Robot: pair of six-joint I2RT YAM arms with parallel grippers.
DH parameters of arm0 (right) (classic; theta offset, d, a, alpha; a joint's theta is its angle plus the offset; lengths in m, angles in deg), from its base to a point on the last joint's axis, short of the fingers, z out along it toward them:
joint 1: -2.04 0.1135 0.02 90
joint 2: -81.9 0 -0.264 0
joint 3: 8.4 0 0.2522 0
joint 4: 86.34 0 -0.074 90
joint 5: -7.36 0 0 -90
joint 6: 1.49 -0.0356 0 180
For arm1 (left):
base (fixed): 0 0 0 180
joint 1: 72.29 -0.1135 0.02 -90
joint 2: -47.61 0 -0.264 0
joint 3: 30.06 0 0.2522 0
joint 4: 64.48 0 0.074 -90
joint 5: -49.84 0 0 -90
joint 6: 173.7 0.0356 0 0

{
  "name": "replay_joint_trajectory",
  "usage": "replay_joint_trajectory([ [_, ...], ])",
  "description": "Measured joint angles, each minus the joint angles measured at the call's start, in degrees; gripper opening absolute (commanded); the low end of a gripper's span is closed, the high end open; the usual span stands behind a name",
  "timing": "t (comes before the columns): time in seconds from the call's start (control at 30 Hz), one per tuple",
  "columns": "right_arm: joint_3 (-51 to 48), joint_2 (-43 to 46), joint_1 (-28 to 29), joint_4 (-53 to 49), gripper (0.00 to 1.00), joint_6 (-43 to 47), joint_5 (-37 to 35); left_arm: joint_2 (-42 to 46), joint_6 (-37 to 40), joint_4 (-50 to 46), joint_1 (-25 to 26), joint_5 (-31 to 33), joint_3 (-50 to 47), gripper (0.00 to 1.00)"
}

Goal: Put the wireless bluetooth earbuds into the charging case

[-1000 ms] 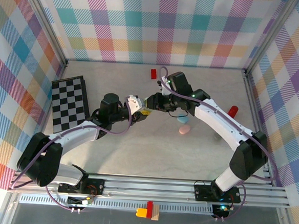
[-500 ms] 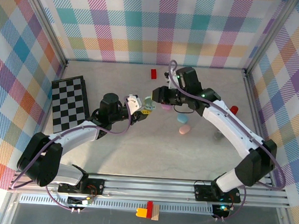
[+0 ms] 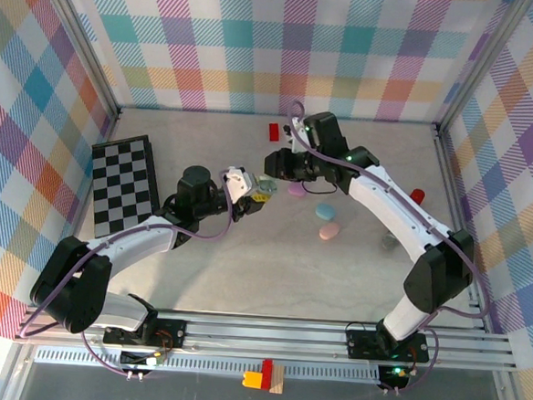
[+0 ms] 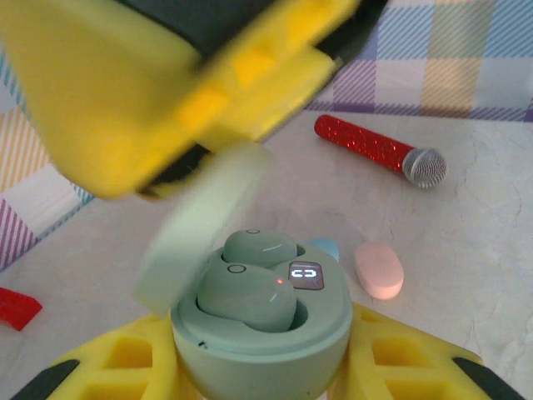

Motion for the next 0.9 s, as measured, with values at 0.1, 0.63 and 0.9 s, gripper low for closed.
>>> replay_joint_trajectory([
  [0.1, -2.49, 2.32, -0.02, 0.09, 0.28, -0.04, 0.15, 0.0, -0.59, 1.11, 0.11, 0.26, 0.0, 0.31],
  [0.63, -23.1, 10.34, -8.46, 27.28, 0.7, -20.76, 21.7, -0.02, -9.46, 10.03, 0.13, 0.83, 0.0, 0.31],
  [0.9, -24.37, 5.57, -8.07, 43.3, 0.57, -32.28, 31.23, -0.02, -11.39, 12.37, 0.15, 1.09, 0.0, 0.31],
])
